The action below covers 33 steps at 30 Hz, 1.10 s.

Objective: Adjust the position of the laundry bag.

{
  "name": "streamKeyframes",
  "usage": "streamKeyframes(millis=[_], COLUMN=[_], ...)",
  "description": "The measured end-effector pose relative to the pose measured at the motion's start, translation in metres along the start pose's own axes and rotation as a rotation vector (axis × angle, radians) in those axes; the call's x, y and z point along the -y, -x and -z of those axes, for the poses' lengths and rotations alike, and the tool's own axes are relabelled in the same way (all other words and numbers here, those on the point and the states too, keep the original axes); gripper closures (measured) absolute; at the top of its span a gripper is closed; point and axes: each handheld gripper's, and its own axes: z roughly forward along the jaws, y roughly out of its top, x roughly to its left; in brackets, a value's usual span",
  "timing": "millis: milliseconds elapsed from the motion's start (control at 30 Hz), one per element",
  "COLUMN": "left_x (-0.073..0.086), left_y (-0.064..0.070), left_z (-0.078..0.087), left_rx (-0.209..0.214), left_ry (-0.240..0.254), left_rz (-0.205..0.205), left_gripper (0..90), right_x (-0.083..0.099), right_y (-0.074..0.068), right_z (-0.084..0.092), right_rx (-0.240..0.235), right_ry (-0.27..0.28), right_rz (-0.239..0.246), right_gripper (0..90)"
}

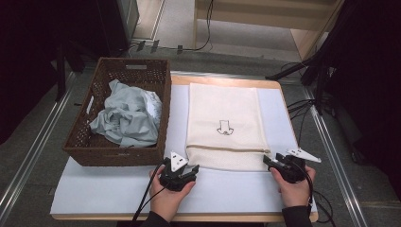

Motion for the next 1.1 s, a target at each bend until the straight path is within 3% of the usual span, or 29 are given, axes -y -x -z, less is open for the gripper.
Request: streamKeyframes(millis=[133,167,200,267,300,333,367,633,900,1100], left_x=[-0.002,-0.002,-0.002,-0.002,-0.002,-0.003,-0.003,0.0,0.015,0.022], left_y=[-0.001,-0.002,-0.002,-0.004,-0.004,-0.005,-0.005,-0.01,-0.014,-0.016], left_z=[-0.003,-0.003,-0.004,-0.004,-0.004,-0.003,-0.001,0.011,0.035,0.048], left_rx=[0.0,0.009,0.019,0.035,0.043,0.057,0.062,0.068,0.098,0.104], left_ry=[-0.021,-0.027,-0.031,-0.039,-0.041,-0.043,-0.041,-0.026,-0.023,-0.018], left_rz=[0.001,0.004,0.005,-0.002,-0.001,0.001,-0.002,0.001,-0.002,-0.002], left_gripper=[74.0,80.4,80.4,86.6,86.6,87.2,87.3,87.5,87.5,87.5], right_x=[0.0,0.001,0.001,0.002,0.002,0.002,0.002,0.005,0.013,0.02], right_y=[-0.004,-0.007,-0.007,-0.009,-0.009,-0.008,-0.008,-0.007,-0.02,-0.029], right_z=[0.0,-0.001,-0.001,0.0,0.0,0.001,0.001,0.009,0.028,0.035], right_rx=[0.013,0.019,0.019,0.034,0.034,0.019,0.009,-0.031,-0.071,-0.087], right_ry=[-0.003,-0.01,-0.01,-0.005,-0.005,-0.003,-0.002,0.02,0.052,0.045], right_rz=[0.035,0.068,0.068,0.08,0.08,0.073,0.07,0.059,0.077,0.08], right_gripper=[52.8,58.2,58.2,74.2,74.2,85.3,86.9,88.7,88.8,88.8])
